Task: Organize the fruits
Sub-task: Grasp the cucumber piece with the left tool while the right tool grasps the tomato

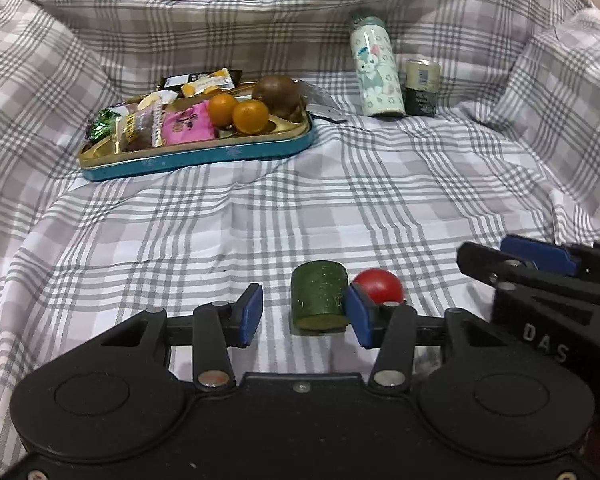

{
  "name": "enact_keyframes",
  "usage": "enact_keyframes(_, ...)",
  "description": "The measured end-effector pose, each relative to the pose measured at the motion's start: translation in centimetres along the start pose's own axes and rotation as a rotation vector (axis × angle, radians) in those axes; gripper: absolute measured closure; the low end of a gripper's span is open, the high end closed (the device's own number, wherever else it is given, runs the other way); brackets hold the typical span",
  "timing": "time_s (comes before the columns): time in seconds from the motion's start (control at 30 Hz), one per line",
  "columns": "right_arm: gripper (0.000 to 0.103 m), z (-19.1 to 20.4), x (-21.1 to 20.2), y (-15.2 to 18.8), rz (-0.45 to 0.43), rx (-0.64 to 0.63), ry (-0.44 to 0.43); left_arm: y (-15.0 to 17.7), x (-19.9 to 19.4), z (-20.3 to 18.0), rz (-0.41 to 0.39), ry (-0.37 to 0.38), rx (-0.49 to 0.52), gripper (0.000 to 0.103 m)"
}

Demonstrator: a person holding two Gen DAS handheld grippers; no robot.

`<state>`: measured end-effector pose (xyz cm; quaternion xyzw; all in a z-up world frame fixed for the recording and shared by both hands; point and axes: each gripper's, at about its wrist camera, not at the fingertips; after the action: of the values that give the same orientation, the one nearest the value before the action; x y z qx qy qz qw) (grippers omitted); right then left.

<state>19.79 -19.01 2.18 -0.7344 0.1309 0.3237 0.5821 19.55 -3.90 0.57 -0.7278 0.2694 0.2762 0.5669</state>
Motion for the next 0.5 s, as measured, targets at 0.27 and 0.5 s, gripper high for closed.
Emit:
enact_keyframes(0.27, 0.067, 0.7, 0.6, -0.3, 0.028, -0.016, -0.056, -0.8, -0.8, 3.4, -0.055, -0.086, -0.052, 0.049)
enact_keyframes(0.5, 0.067, 3.4, 1.7, -0.2, 0.072, -0.173, -0.095, -1.1, 0.0, 5.4, -0.011, -0.055, -0.109, 0.049)
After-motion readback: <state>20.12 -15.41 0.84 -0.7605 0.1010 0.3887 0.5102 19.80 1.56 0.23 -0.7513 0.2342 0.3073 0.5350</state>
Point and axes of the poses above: each gripper's, at about its wrist camera, not at the fingertips, and x roughly the way its jaws point, z to its left, y to its underside, and after that the axes turned 15 degrees about -x, right-handed
